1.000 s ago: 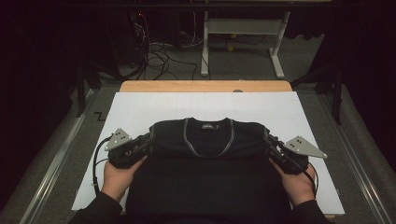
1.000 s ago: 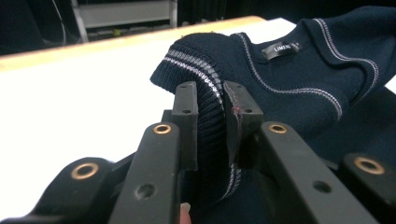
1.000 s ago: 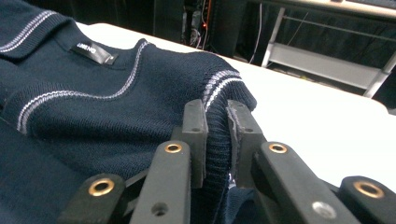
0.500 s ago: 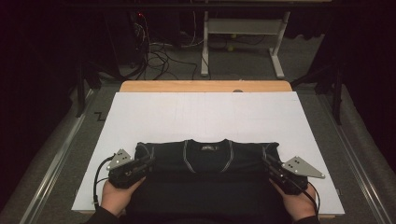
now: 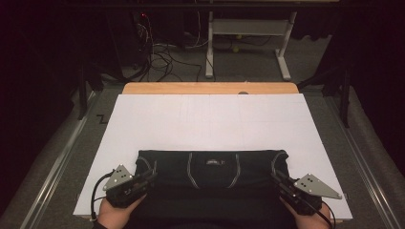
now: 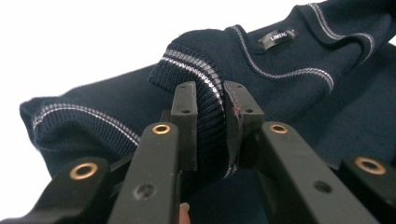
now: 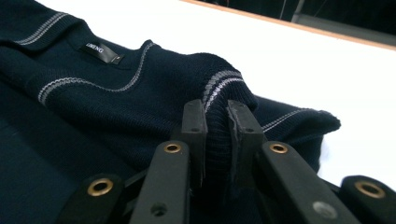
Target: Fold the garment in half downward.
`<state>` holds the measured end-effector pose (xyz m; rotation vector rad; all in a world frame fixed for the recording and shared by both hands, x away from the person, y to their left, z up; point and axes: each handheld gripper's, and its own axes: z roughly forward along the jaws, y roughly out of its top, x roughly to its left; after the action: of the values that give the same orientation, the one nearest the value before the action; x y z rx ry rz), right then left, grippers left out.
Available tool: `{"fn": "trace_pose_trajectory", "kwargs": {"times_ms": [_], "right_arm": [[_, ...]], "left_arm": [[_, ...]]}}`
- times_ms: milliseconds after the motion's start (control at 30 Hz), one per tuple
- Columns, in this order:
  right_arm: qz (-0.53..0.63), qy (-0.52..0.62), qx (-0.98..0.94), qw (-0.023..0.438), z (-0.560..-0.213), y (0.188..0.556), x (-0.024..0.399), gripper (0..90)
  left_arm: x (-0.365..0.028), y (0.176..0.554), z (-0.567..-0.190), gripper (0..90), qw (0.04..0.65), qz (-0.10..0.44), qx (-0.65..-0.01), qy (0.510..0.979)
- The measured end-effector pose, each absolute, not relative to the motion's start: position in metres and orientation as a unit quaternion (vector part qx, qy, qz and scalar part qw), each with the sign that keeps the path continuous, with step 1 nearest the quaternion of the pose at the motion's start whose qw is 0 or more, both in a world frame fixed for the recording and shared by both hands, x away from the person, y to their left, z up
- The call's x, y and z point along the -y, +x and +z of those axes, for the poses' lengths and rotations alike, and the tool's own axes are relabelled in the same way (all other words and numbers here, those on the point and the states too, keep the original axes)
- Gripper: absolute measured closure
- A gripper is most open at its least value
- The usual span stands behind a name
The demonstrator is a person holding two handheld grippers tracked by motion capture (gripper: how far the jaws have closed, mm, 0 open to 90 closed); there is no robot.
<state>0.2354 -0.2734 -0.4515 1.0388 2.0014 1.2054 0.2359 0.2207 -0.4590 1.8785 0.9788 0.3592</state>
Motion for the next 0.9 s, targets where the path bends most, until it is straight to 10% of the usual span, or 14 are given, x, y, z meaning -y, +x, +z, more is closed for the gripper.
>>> {"fn": "trace_pose_trajectory", "kwargs": {"times_ms": [433, 667, 900], "right_arm": [[0.434, 0.391, -0.767, 0.264, -0.457, 0.213, 0.272, 78.2], [0.456, 0.426, -0.734, 0.266, -0.451, 0.209, 0.28, 49.8], [0.425, 0.48, -0.711, 0.288, -0.448, 0.245, 0.296, 43.1]], "left_arm": [[-0.223, 0.221, -0.467, 71.0, 0.445, 0.136, -0.408, 0.785], [-0.23, 0.222, -0.459, 39.6, 0.443, 0.171, -0.439, 0.763], [-0.246, 0.265, -0.463, 23.4, 0.403, 0.168, -0.488, 0.756]]}}
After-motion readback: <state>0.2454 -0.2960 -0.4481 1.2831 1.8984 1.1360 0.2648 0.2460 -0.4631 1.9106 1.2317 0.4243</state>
